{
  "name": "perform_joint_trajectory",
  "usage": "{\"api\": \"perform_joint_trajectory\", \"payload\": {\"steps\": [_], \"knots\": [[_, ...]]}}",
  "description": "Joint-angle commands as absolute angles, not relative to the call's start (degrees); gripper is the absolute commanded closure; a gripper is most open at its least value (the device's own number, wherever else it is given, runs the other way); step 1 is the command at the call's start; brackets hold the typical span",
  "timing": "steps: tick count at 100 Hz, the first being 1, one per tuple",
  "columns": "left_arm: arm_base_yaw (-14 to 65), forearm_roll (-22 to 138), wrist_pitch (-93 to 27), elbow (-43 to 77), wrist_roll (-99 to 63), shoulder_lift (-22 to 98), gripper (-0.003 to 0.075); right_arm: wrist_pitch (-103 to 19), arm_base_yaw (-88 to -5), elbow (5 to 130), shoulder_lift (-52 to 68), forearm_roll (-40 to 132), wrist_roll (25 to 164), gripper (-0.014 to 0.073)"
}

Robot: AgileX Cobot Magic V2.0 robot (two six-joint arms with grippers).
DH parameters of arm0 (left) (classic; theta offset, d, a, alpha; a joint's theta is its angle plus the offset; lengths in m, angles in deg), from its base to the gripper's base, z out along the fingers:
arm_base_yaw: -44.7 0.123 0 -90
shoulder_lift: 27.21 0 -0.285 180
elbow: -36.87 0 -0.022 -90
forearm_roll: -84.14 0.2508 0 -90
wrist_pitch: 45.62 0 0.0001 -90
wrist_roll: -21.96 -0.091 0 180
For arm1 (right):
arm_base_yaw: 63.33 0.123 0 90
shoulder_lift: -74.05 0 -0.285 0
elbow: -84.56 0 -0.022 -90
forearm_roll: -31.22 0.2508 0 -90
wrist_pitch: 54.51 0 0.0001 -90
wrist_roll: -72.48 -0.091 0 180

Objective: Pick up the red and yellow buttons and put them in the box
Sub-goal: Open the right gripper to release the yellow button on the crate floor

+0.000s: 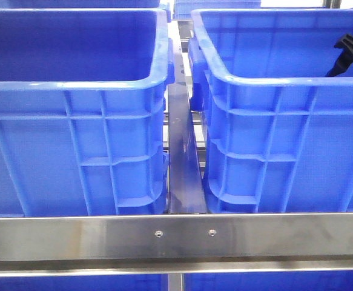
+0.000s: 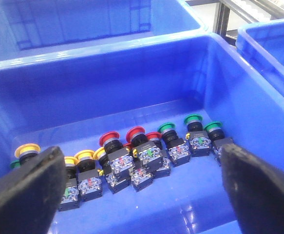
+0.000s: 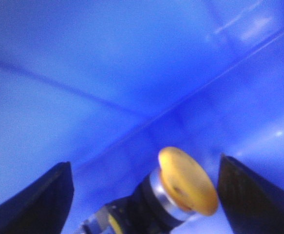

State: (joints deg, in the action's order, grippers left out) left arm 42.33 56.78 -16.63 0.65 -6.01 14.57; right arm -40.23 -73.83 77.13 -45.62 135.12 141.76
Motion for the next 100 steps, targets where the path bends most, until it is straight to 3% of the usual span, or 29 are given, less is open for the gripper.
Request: {"api": "perform_joint_trajectory", "payload": {"steps": [1, 61, 100], "knots": [[42.4, 55.48, -20.93, 2.21, -5.58, 14.63, 0.0131, -39.28, -74.03, 78.99, -42.51, 136.98, 144.17, -0.0036], [42.4, 55.48, -21.24, 2.21, -5.58, 14.63, 0.0131, -39.58, -73.95, 78.05, -33.88, 129.41, 147.3, -0.0036], [42.4, 55.48, -21.64, 2.21, -5.58, 14.63, 0.0131, -41.31, -72.77, 67.07, -20.03, 126.55, 154.85, -0.003]]}}
